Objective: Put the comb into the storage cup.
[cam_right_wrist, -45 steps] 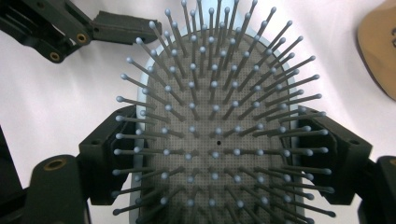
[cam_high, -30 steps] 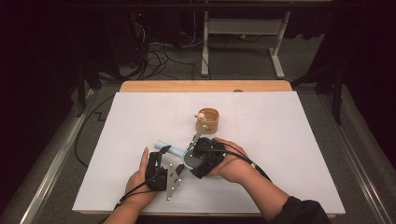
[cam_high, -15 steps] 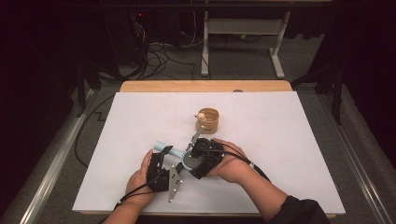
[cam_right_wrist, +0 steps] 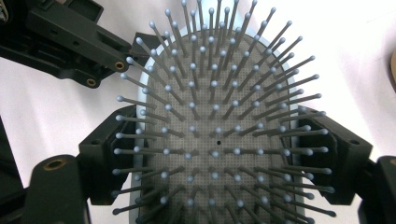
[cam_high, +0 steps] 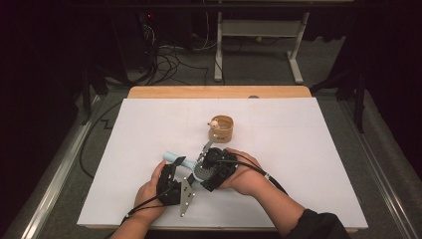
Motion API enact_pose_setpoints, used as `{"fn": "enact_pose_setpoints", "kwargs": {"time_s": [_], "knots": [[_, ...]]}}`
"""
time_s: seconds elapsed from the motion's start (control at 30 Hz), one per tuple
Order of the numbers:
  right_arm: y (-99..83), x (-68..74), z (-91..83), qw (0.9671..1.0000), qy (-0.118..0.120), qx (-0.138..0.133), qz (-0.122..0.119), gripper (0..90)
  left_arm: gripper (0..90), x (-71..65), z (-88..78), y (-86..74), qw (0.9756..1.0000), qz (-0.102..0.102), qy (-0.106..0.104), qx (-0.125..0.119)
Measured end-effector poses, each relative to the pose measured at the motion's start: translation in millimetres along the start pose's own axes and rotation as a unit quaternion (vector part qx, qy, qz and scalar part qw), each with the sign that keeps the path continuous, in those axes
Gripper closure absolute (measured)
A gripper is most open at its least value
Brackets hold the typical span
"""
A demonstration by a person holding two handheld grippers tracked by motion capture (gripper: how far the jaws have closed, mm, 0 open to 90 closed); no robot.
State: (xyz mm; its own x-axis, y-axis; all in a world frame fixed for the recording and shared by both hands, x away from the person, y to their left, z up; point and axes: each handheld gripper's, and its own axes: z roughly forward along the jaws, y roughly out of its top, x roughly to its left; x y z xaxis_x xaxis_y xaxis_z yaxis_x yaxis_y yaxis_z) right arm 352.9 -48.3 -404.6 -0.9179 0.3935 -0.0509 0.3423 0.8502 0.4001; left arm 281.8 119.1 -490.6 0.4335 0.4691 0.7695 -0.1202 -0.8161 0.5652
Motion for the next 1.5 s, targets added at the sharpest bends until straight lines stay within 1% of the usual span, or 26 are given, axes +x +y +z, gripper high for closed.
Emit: {"fn": "enact_pose_setpoints", "kwargs": {"time_s": [0.03,0.1,0.2,0.23,0.33,0.4,0.43,0.47,0.5,0.53,0.6,0.73,0.83,0.93,1.03,1.23,1.33,1.37,1.43,1.5], "knots": [[0.1,0.3,0.0,1.0000,0.001,0.000,0.002,21.2,27.8,0.2,0.0,-0.2,1.0000,0.000,0.001,0.001],[0.4,0.6,0.1,1.0000,0.000,0.001,0.002,21.2,31.1,0.7,-0.3,-0.4,1.0000,-0.001,0.002,0.000],[0.9,1.0,0.2,1.0000,0.001,0.001,0.002,21.2,37.4,0.6,-0.8,-0.5,1.0000,0.007,0.004,0.000],[1.0,1.1,0.3,1.0000,0.001,0.001,0.002,21.2,38.7,0.2,-0.9,-0.6,0.9999,0.010,0.004,-0.001],[1.2,0.9,1.0,1.0000,0.003,0.001,0.001,21.1,42.1,-0.8,-0.2,-0.8,0.9999,0.013,0.001,-0.002],[1.4,0.6,1.3,1.0000,0.006,0.000,0.002,21.2,44.7,-1.1,-0.5,-0.8,0.9998,0.017,0.003,-0.004],[1.6,0.6,1.3,1.0000,0.006,-0.001,0.003,21.1,46.4,-1.6,-0.7,-0.7,0.9998,0.021,0.003,-0.005],[1.7,0.6,1.4,1.0000,0.006,-0.001,0.003,21.1,48.2,-1.6,-1.6,-0.4,0.9996,0.029,0.002,-0.002],[1.9,0.8,1.3,1.0000,0.007,-0.001,0.006,21.1,49.6,-2.8,-1.2,-0.4,0.9996,0.028,0.002,-0.008],[2.0,0.7,1.3,1.0000,0.008,0.000,0.004,21.1,50.4,-2.6,-1.9,0.0,0.9993,0.036,0.002,-0.005],[2.3,0.8,1.7,1.0000,0.009,-0.001,0.004,21.1,50.5,-3.5,-1.7,0.2,0.9991,0.041,0.004,-0.005],[2.9,0.8,2.7,0.9999,0.012,0.000,0.005,21.1,50.5,-5.2,-0.3,0.0,0.9989,0.048,-0.002,-0.002],[3.4,1.3,3.3,0.9999,0.013,0.002,0.008,21.1,52.2,-7.4,0.4,0.3,0.9984,0.057,-0.003,-0.001],[3.7,1.6,3.8,0.9999,0.013,0.002,0.007,21.1,56.9,-7.1,-0.2,0.6,0.9982,0.059,0.003,-0.003],[3.9,1.3,3.8,0.9999,0.013,-0.001,0.006,21.1,59.4,-6.7,-0.8,0.7,0.9981,0.061,0.007,-0.005],[4.3,0.9,3.8,0.9999,0.015,-0.001,0.008,21.1,61.3,-9.2,-0.6,1.6,0.9973,0.072,0.012,-0.007],[4.4,0.5,4.0,0.9999,0.015,0.000,0.008,21.1,62.0,-9.4,-0.2,1.5,0.9971,0.074,0.013,-0.006],[4.5,0.5,3.9,0.9999,0.015,0.000,0.009,21.1,62.2,-9.0,-0.8,1.7,0.9966,0.081,0.015,-0.002],[4.5,0.4,3.8,0.9998,0.014,0.000,0.010,21.1,63.4,-9.8,-0.1,1.4,0.9963,0.084,0.016,-0.003],[4.4,0.5,4.2,0.9998,0.015,0.001,0.011,21.0,64.1,-10.4,-0.1,1.6,0.9956,0.092,0.017,0.001]]}}
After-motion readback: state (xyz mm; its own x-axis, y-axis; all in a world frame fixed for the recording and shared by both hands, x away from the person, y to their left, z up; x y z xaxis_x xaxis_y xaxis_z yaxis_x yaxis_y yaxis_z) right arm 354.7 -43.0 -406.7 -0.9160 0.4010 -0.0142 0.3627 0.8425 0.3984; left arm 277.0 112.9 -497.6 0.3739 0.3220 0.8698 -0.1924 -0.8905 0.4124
